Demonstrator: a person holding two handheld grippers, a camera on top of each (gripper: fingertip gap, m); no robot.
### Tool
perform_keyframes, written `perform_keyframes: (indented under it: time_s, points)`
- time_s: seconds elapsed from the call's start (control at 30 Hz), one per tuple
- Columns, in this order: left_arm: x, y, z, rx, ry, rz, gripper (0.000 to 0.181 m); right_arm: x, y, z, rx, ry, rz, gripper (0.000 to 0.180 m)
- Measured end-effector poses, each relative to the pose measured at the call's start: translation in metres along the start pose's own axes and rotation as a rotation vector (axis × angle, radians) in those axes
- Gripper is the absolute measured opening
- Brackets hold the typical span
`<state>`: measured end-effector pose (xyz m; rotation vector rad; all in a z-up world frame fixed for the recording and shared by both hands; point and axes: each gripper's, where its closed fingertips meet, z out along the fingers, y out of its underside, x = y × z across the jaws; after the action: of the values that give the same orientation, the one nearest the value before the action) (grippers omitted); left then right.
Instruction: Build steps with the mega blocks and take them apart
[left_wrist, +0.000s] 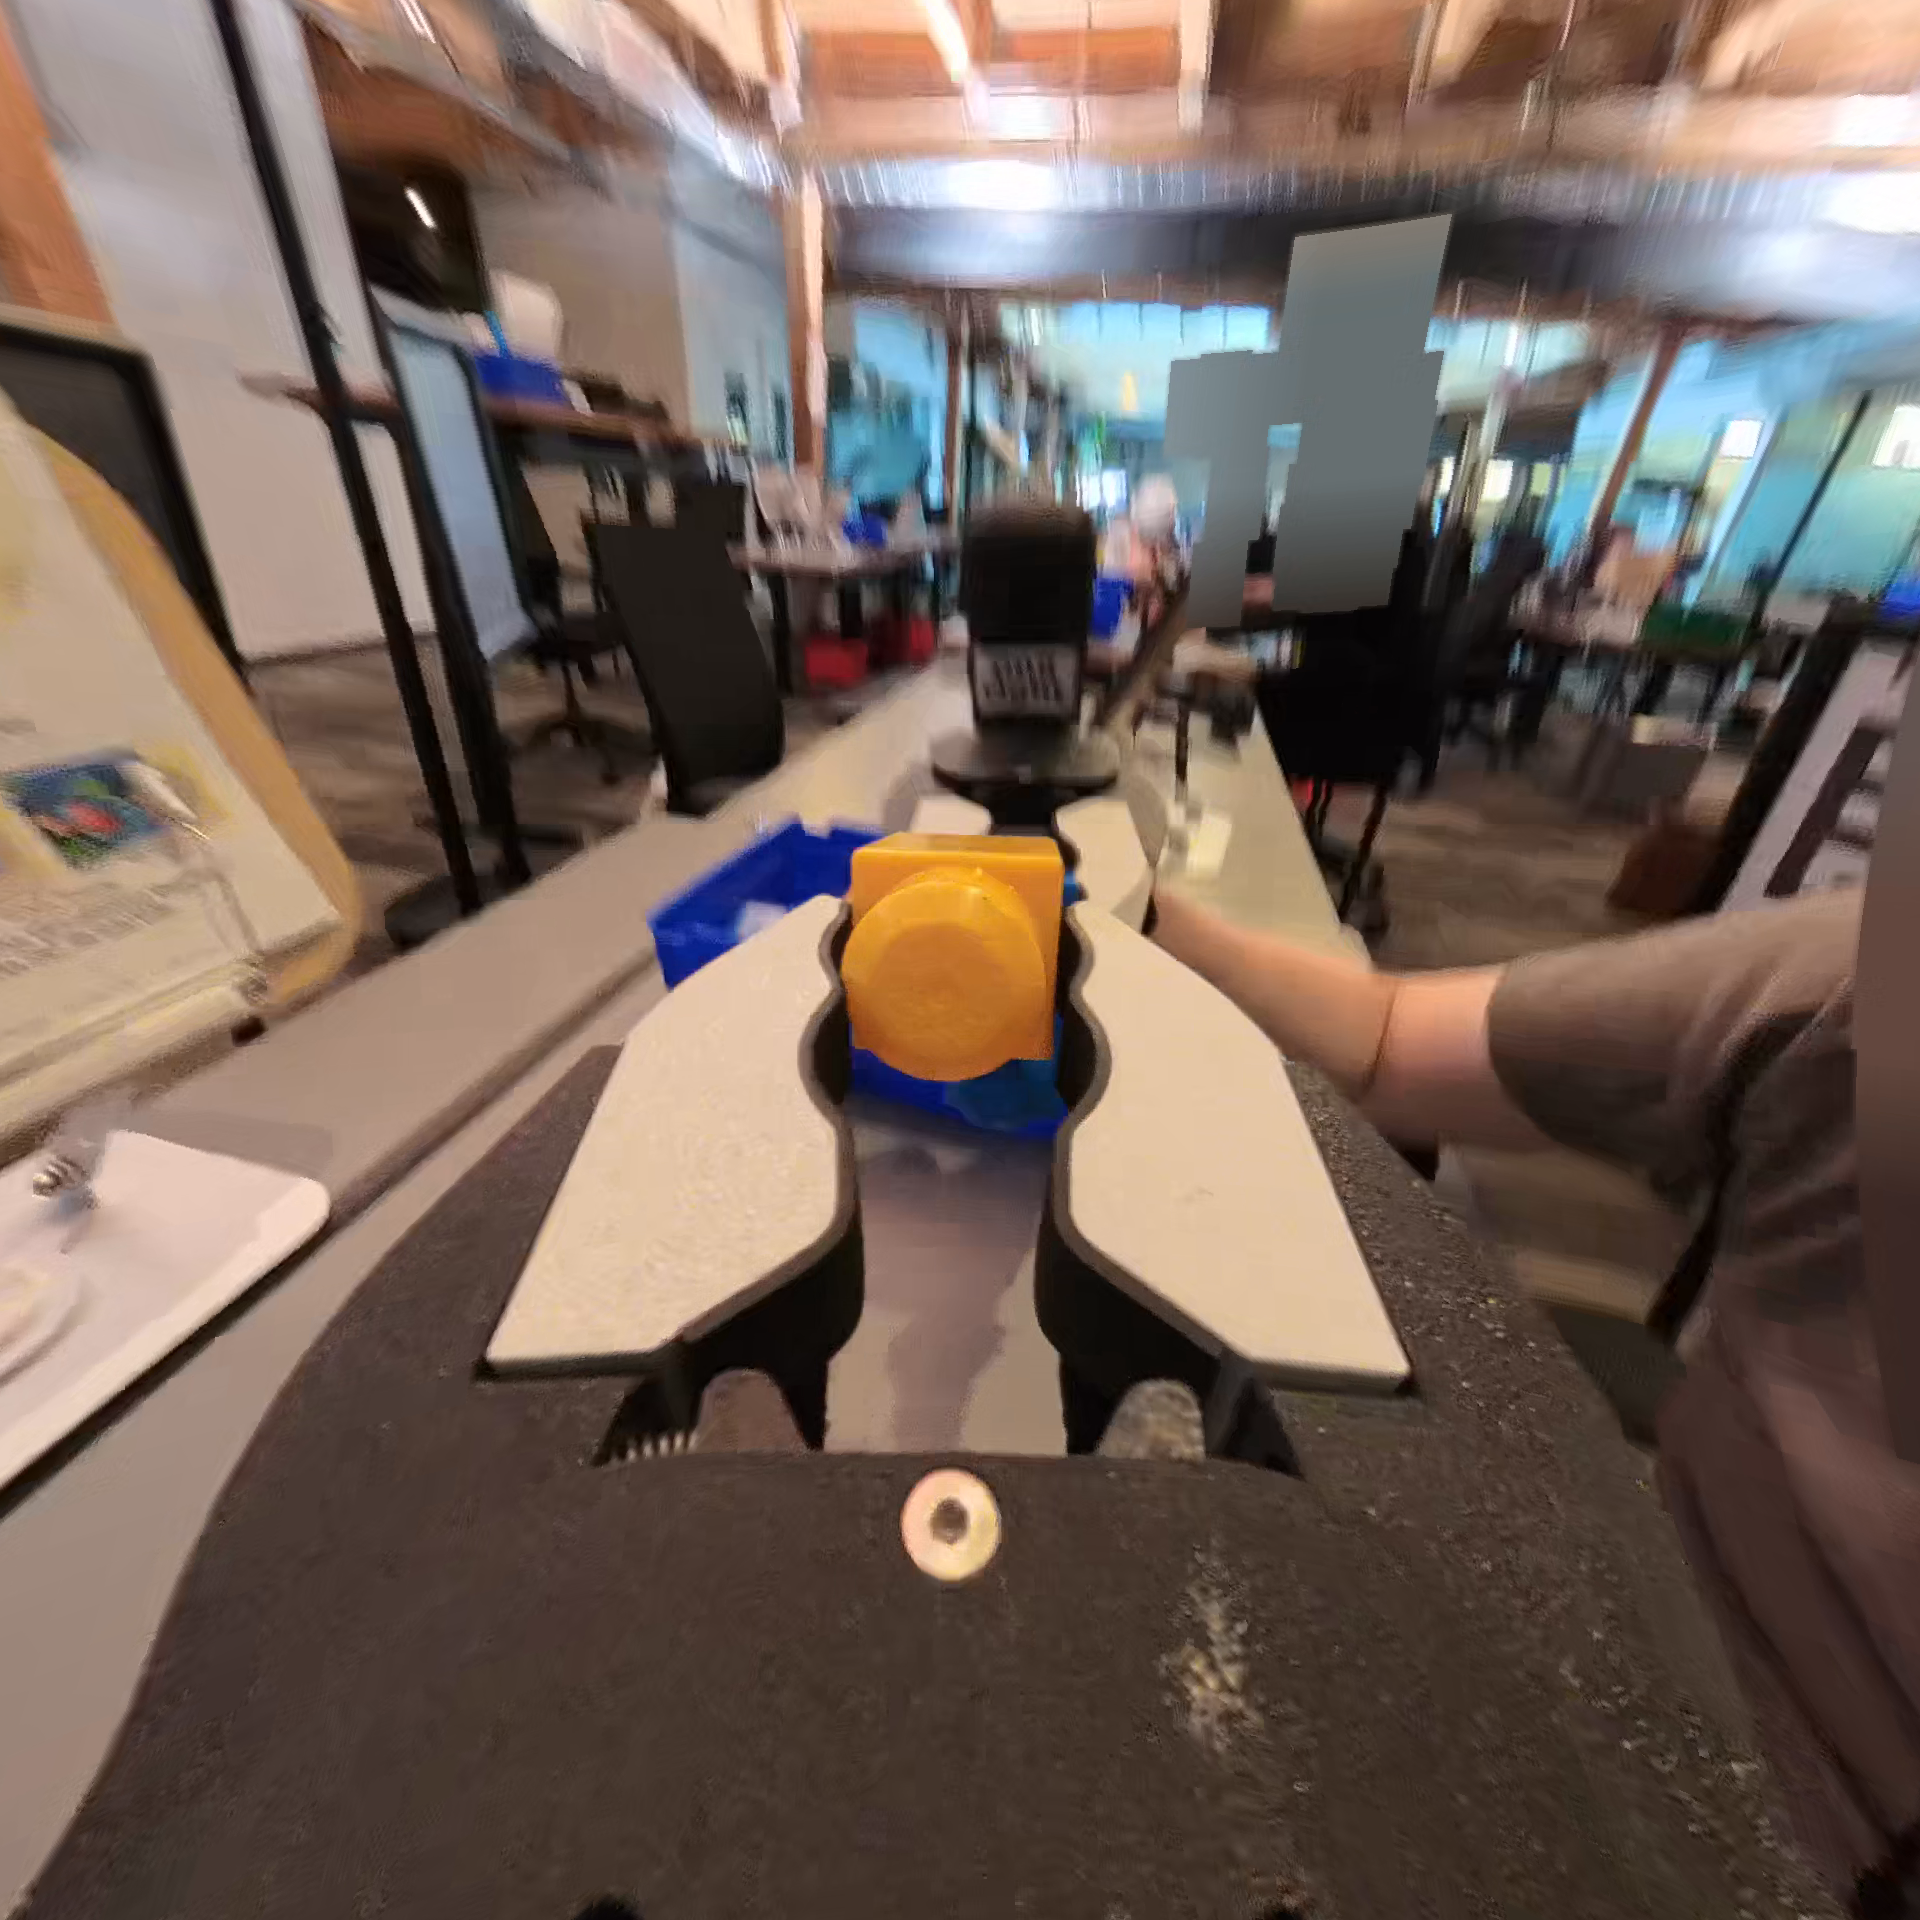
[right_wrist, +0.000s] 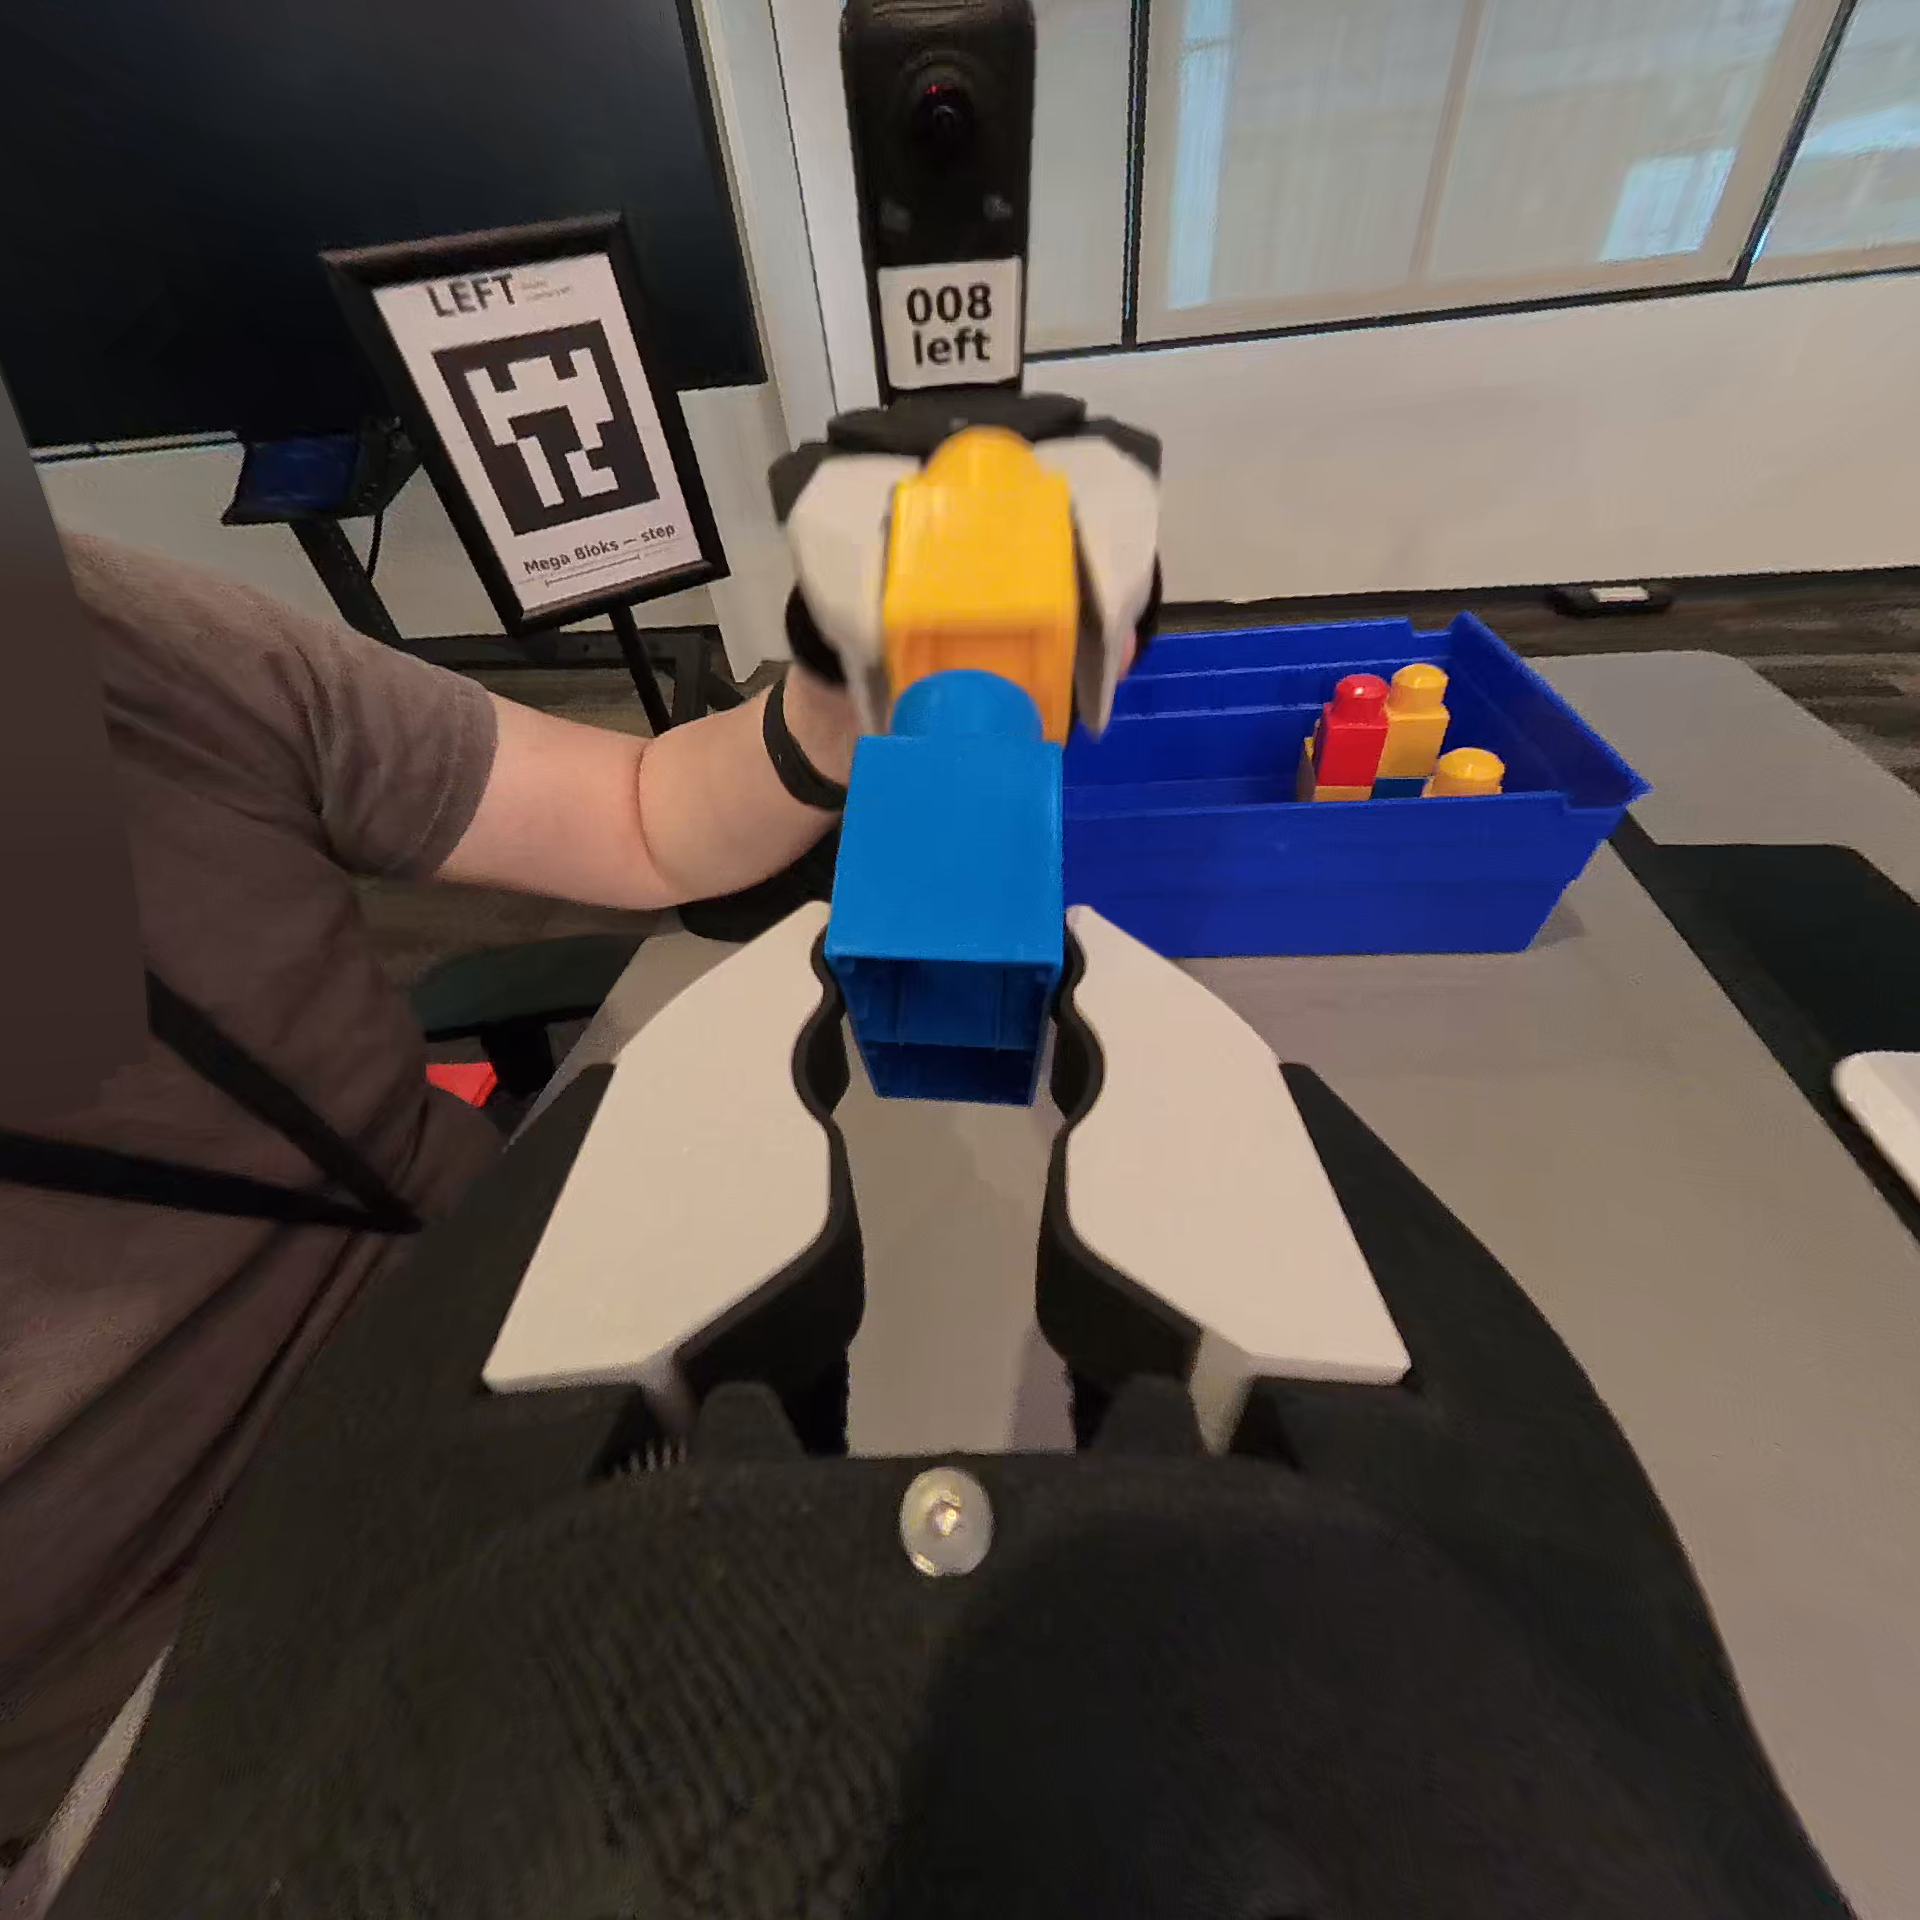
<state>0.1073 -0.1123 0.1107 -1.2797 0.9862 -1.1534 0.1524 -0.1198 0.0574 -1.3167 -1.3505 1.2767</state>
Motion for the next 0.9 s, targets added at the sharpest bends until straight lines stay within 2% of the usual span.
perform_keyframes:
  time_s: [0.07, 0.13, 0.2, 0.27, 0.33, 0.43, 0.5, 0.6, 0.67, 0.77, 0.83, 0.9]
  points:
    - [-0.007, -0.033, -0.033, 0.115, 0.008, -0.062, 0.037, 0.009, -0.009, -0.030, -0.015, 0.068, -0.031, 0.037]
    - [-0.018, -0.045, -0.059, 0.136, -0.041, -0.062, 0.037, 0.033, -0.010, -0.079, -0.126, 0.285, -0.075, 0.037]
    - [-0.024, -0.046, -0.068, 0.116, -0.102, -0.017, 0.037, 0.059, 0.016, -0.149, -0.340, 0.565, -0.029, 0.037]
    - [-0.017, -0.042, -0.061, 0.089, -0.074, 0.007, 0.037, 0.069, 0.058, -0.219, -0.555, 0.760, 0.082, 0.037]
    - [-0.011, -0.029, -0.047, 0.021, -0.041, 0.001, 0.037, 0.069, 0.101, -0.264, -0.665, 0.822, 0.263, 0.037]
    - [-0.008, -0.007, -0.026, -0.050, -0.010, -0.031, 0.037, 0.073, 0.153, -0.289, -0.703, 0.789, 0.503, 0.037]
    - [-0.006, 0.006, -0.016, -0.084, 0.020, -0.088, 0.037, 0.091, 0.167, -0.299, -0.697, 0.848, 0.533, 0.038]
    - [-0.002, 0.025, -0.001, -0.125, 0.067, -0.208, 0.037, 0.116, 0.120, -0.290, -0.524, 0.943, 0.373, 0.047]
    - [0.001, 0.034, 0.008, -0.139, 0.093, -0.282, 0.037, 0.115, 0.069, -0.264, -0.429, 0.956, 0.135, 0.054]
    - [0.007, 0.045, 0.019, -0.141, 0.149, -0.409, 0.037, 0.086, 0.008, -0.180, -0.342, 0.807, -0.241, 0.071]
    - [0.011, 0.048, 0.025, -0.130, 0.185, -0.476, 0.037, 0.057, -0.011, -0.110, -0.310, 0.663, -0.491, 0.073]
    - [0.012, 0.050, 0.029, -0.112, 0.192, -0.512, 0.037, 0.030, -0.013, -0.048, -0.279, 0.566, -0.712, 0.073]
